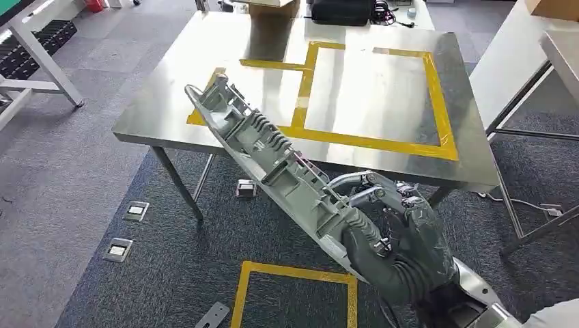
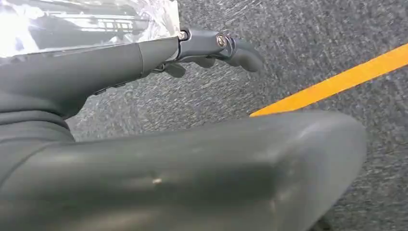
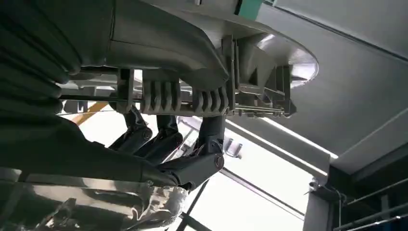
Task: Take the parts from the cabinet and place them on the table.
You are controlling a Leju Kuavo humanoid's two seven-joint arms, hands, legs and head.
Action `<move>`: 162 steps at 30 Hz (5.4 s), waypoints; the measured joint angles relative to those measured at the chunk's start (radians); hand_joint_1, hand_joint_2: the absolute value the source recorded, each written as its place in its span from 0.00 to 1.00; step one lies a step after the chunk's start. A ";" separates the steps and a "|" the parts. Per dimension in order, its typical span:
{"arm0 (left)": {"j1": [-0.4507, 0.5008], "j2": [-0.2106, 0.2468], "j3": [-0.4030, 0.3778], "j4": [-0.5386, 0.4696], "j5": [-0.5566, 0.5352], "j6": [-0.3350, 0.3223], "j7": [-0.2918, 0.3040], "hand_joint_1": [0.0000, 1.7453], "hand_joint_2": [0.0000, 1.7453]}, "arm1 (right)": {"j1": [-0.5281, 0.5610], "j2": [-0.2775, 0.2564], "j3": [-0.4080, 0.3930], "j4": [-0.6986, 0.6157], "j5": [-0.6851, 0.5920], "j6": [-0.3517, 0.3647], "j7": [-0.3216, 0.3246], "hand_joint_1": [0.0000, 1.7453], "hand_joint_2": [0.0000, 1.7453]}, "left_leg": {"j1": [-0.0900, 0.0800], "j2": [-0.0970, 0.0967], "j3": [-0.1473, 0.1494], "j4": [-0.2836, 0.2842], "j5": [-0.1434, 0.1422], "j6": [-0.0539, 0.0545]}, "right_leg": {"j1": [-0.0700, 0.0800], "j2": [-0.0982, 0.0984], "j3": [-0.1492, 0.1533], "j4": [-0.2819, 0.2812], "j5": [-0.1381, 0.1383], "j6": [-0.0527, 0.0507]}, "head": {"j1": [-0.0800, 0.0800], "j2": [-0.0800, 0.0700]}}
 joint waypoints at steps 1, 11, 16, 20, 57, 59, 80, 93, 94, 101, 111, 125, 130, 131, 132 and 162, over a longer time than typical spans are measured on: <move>-0.002 0.000 0.000 0.000 0.000 0.000 -0.001 0.00 1.00 | 0.000 0.000 0.000 0.000 0.000 -0.001 -0.002 1.00 1.00 | -0.006 -0.001 0.043 -0.087 -0.012 0.019 | 0.006 0.001 -0.009 0.014 -0.008 0.018 | -0.005 0.000; 0.009 0.001 0.000 0.000 -0.002 0.007 -0.005 0.00 1.00 | 0.017 0.000 0.000 -0.002 0.016 -0.012 0.003 1.00 1.00 | -0.001 -0.003 0.053 -0.095 -0.016 0.055 | -0.001 -0.001 -0.172 0.280 -0.072 0.046 | 0.013 0.000; 0.010 -0.001 0.000 0.000 -0.003 0.008 -0.008 0.00 1.00 | 0.017 0.000 0.000 -0.010 0.021 -0.013 0.003 1.00 1.00 | -0.006 -0.007 0.064 -0.094 -0.032 0.037 | 0.011 -0.001 -0.051 0.011 0.028 0.017 | 0.017 0.000; 0.011 -0.004 0.000 0.000 -0.005 0.009 -0.010 0.00 1.00 | 0.021 0.000 0.000 -0.013 0.023 -0.013 0.004 1.00 1.00 | -0.004 -0.003 0.067 -0.090 -0.049 0.017 | 0.005 0.000 -0.034 -0.009 0.029 0.002 | 0.015 0.000; 0.002 0.010 0.000 -0.003 -0.023 0.000 0.000 0.00 1.00 | 0.031 0.000 0.002 -0.020 0.032 -0.013 0.006 1.00 1.00 | -0.002 -0.001 -0.050 0.136 -0.102 -0.001 | 0.004 -0.002 -0.017 -0.009 0.017 -0.008 | 0.003 0.000; 0.002 0.011 0.000 -0.003 -0.026 0.000 0.001 0.00 1.00 | 0.031 0.000 0.001 -0.020 0.032 -0.013 0.008 1.00 1.00 | 0.000 0.000 0.015 -0.019 -0.005 0.000 | 0.002 0.000 -0.010 0.001 0.006 -0.002 | 0.000 0.000; -0.006 0.010 0.000 -0.004 -0.044 -0.019 0.014 0.00 1.00 | 0.013 -0.002 -0.001 -0.026 0.032 -0.016 0.038 1.00 1.00 | -0.003 -0.004 0.068 -0.103 -0.033 0.014 | 0.011 0.000 -0.044 0.002 0.024 0.007 | 0.018 0.000; -0.014 0.014 0.000 -0.004 -0.054 -0.024 0.017 0.00 1.00 | 0.000 -0.003 -0.001 -0.024 0.022 -0.010 0.035 1.00 1.00 | -0.006 -0.001 0.041 -0.090 -0.015 0.022 | 0.009 0.001 -0.023 0.012 0.001 0.016 | -0.005 0.000; -0.013 0.014 0.000 -0.004 -0.055 -0.024 0.017 0.00 1.00 | 0.000 -0.003 0.000 -0.024 0.022 -0.009 0.036 1.00 1.00 | -0.007 -0.002 0.039 -0.090 -0.014 0.025 | 0.008 0.000 -0.023 0.007 0.004 0.020 | -0.004 0.000; -0.010 0.009 0.000 -0.004 -0.055 -0.001 0.016 0.00 1.00 | 0.000 -0.006 -0.001 -0.024 0.021 -0.009 0.035 1.00 1.00 | 0.001 -0.001 0.046 -0.099 -0.012 0.049 | -0.001 -0.001 -0.177 0.306 -0.120 0.049 | 0.011 0.000; -0.005 -0.002 0.000 -0.004 -0.053 0.001 0.013 0.00 1.00 | -0.002 -0.008 -0.002 -0.026 0.021 -0.009 0.034 1.00 1.00 | 0.001 -0.004 0.063 -0.102 -0.037 0.010 | -0.001 0.000 -0.040 -0.006 0.027 0.006 | 0.015 0.000; 0.000 0.000 0.001 -0.004 -0.053 -0.004 0.014 0.00 1.00 | 0.000 -0.009 -0.001 -0.023 0.019 -0.009 0.035 1.00 1.00 | -0.009 -0.003 0.044 -0.094 -0.015 0.028 | 0.007 0.001 -0.017 0.003 0.003 0.023 | -0.006 0.000; -0.004 0.000 0.003 -0.004 -0.053 -0.003 0.013 0.00 1.00 | 0.000 -0.010 -0.003 -0.024 0.019 -0.010 0.035 1.00 1.00 | 0.000 -0.002 0.052 -0.106 -0.012 0.048 | -0.001 -0.001 -0.121 0.214 -0.103 0.047 | 0.011 0.000; -0.003 0.000 0.003 -0.004 -0.053 -0.003 0.014 0.00 1.00 | 0.000 -0.010 -0.003 -0.024 0.019 -0.010 0.035 1.00 1.00 | 0.000 -0.001 0.052 -0.105 -0.013 0.049 | -0.001 -0.001 -0.158 0.279 -0.121 0.050 | 0.012 0.000; -0.001 0.000 0.003 -0.004 -0.053 -0.003 0.014 0.00 1.00 | 0.000 -0.010 -0.003 -0.024 0.019 -0.010 0.035 1.00 1.00 | 0.000 -0.001 0.054 -0.105 -0.014 0.049 | -0.002 -0.001 -0.177 0.305 -0.115 0.051 | 0.013 0.000; -0.001 0.000 0.006 -0.004 -0.056 -0.003 0.016 0.00 1.00 | 0.001 -0.012 -0.013 -0.019 0.018 -0.010 0.035 1.00 1.00 | 0.001 -0.002 0.041 -0.096 -0.014 0.050 | -0.001 -0.001 -0.173 0.303 -0.126 0.052 | 0.013 0.000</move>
